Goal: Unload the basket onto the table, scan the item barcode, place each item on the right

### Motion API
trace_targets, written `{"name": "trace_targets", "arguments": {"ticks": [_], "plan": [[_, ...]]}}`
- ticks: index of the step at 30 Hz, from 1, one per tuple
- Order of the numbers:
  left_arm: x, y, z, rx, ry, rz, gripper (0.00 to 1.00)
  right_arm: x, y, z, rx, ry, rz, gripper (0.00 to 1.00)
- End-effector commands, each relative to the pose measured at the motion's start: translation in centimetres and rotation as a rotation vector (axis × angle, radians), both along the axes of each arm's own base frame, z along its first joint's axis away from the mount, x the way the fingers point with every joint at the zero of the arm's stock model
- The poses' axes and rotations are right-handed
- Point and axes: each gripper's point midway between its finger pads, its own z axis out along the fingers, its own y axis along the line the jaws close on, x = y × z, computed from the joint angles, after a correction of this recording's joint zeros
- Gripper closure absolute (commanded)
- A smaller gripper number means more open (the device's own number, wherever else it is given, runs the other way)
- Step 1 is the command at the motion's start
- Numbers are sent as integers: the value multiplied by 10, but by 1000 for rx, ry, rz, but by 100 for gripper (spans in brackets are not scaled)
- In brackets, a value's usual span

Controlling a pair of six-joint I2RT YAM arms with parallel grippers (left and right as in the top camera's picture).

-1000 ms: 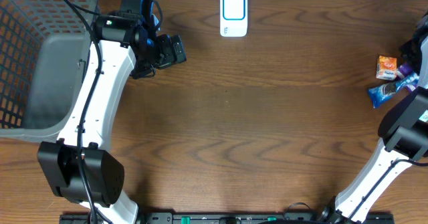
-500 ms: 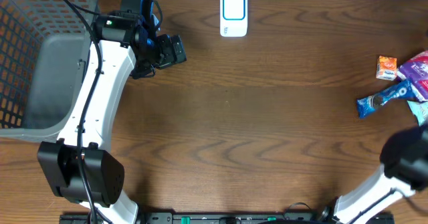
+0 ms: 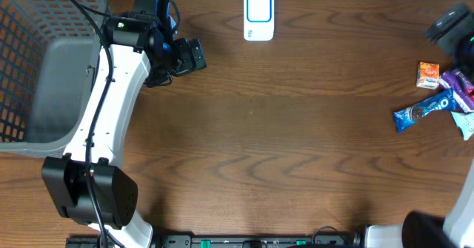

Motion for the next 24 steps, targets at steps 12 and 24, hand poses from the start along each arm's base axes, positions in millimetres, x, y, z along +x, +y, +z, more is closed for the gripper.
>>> {"name": "trace_targets", "arguments": {"ticks": [12, 24], "plan": [[1, 4, 0, 16, -5, -1, 2, -77, 137, 10, -97, 84, 500, 1], [1, 4, 0, 16, -5, -1, 2, -106, 199, -43, -25, 280, 740, 1]]}}
